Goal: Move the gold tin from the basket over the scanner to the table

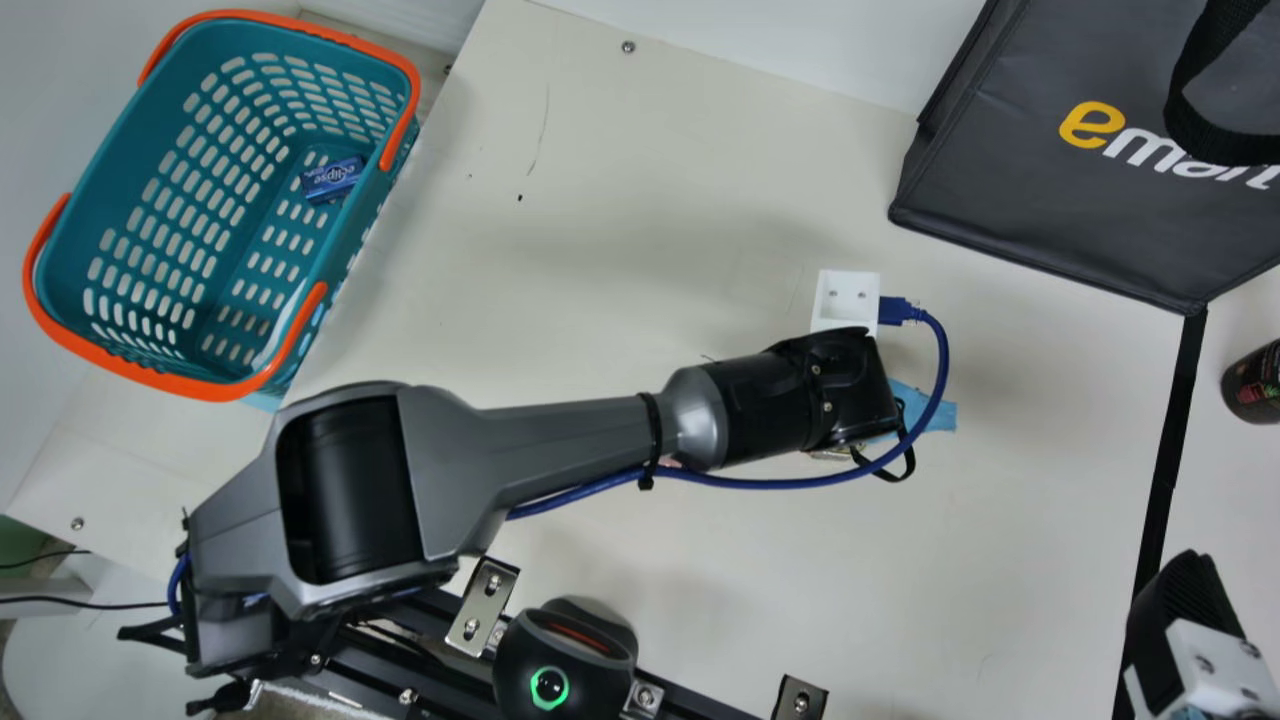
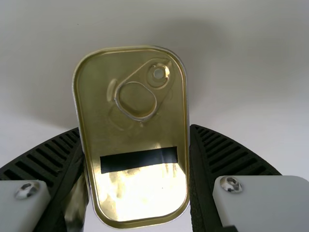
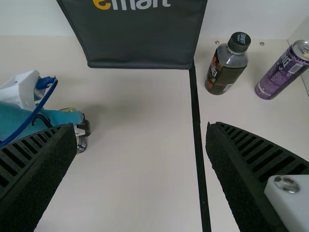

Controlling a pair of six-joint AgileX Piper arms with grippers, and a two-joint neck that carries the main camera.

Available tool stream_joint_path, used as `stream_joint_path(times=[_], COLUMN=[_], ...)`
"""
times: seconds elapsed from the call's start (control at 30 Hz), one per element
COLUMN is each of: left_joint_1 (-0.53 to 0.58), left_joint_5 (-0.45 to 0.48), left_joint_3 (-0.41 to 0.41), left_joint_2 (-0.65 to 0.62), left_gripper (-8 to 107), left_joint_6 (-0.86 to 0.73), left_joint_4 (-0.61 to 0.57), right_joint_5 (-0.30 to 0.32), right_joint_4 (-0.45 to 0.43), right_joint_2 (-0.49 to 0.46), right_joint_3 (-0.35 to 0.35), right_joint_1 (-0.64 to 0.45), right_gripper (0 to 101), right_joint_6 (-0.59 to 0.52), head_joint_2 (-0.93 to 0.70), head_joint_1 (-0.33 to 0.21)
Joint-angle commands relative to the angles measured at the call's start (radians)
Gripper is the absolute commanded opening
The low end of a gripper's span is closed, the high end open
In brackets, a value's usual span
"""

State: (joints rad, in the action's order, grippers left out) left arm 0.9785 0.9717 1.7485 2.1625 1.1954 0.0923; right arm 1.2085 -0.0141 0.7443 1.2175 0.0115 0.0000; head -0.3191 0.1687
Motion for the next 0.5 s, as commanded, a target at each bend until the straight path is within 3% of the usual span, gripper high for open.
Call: stream_joint_path(times=[0.0, 0.47], left_joint_1=[-0.002, -0.02], left_joint_5=[-0.005, -0.051], left_joint_3=[0.001, -0.03], left_joint_2=[0.003, -0.011], left_gripper=[32, 79], left_joint_6=[0.0, -0.041], left_joint_4=[-0.009, -0.081], right_joint_5=[0.0, 0.0], right_joint_4=[0.0, 0.0], right_joint_2=[0.0, 0.0], right_joint_3=[0.0, 0.0], right_joint_1=[0.0, 0.0], right_gripper=[95, 95], right_joint_6=[0.0, 0.0], head_joint_2=[-0.002, -0.002], head_joint_1=[-0.03, -0.03])
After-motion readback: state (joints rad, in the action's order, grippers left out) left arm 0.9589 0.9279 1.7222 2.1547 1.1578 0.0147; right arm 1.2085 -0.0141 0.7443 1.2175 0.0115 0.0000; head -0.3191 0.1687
